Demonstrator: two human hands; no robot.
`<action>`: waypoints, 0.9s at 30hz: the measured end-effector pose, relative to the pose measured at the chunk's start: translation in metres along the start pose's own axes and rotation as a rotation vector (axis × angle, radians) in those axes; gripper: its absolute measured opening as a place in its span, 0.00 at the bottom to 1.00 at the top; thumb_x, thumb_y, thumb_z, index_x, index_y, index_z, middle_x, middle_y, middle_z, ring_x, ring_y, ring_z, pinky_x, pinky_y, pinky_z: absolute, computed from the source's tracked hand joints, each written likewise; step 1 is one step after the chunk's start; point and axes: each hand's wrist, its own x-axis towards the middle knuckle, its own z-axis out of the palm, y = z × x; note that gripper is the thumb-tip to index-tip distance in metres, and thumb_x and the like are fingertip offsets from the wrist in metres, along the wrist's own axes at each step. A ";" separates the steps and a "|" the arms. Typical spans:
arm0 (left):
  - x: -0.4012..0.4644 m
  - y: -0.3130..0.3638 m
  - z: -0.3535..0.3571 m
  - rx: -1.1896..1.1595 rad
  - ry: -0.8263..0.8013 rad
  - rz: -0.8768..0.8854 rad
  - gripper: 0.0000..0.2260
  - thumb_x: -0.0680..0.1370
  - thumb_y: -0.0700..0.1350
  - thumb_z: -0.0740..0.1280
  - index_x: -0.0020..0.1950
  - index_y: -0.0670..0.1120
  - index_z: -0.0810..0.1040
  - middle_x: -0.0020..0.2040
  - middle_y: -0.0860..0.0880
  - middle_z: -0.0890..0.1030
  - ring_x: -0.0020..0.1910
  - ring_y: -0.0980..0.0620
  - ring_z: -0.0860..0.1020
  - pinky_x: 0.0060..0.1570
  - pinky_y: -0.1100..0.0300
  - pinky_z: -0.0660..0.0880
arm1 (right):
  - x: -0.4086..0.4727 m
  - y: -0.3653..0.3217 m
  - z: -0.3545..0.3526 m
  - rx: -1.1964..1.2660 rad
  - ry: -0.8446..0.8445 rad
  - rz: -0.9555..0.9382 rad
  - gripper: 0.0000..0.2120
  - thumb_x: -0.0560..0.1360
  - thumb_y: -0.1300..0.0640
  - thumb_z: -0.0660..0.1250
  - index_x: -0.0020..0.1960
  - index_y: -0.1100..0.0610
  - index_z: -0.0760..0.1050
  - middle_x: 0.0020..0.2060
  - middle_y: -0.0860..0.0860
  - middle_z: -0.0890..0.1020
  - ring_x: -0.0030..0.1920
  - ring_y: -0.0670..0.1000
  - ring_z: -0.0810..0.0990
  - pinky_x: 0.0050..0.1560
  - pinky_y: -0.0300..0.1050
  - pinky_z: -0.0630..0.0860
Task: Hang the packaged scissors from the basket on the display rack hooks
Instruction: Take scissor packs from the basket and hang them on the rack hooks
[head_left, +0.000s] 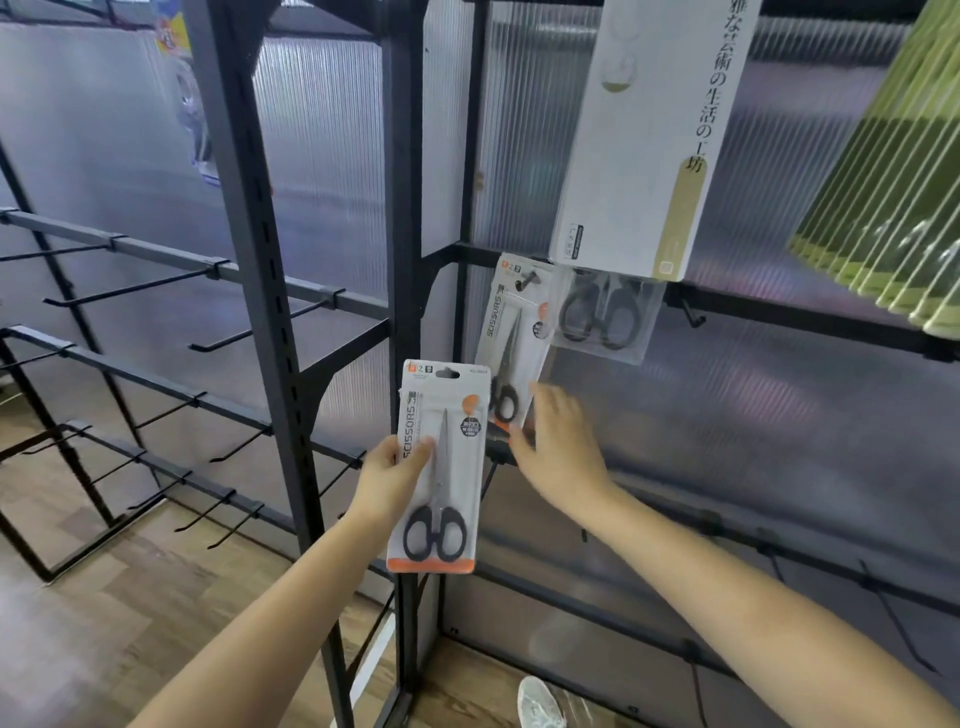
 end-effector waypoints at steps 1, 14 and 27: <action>-0.002 -0.001 -0.002 -0.003 -0.002 0.008 0.05 0.79 0.47 0.63 0.50 0.45 0.73 0.42 0.51 0.77 0.41 0.55 0.76 0.37 0.62 0.71 | -0.007 -0.005 -0.005 -0.031 -0.032 -0.075 0.20 0.78 0.56 0.61 0.69 0.59 0.66 0.63 0.54 0.73 0.62 0.55 0.70 0.62 0.47 0.67; -0.018 0.018 0.005 -0.008 -0.104 0.180 0.03 0.78 0.47 0.64 0.47 0.49 0.74 0.45 0.50 0.79 0.46 0.53 0.78 0.43 0.60 0.75 | 0.028 -0.052 -0.082 0.089 0.029 -0.154 0.15 0.80 0.54 0.59 0.63 0.61 0.72 0.57 0.54 0.77 0.54 0.48 0.73 0.61 0.47 0.69; -0.011 0.027 0.026 -0.073 -0.093 0.178 0.06 0.79 0.46 0.64 0.51 0.44 0.74 0.41 0.52 0.76 0.39 0.59 0.73 0.34 0.69 0.68 | 0.043 -0.035 -0.092 0.225 0.006 -0.036 0.02 0.76 0.60 0.66 0.48 0.58 0.75 0.36 0.43 0.72 0.36 0.40 0.70 0.34 0.26 0.65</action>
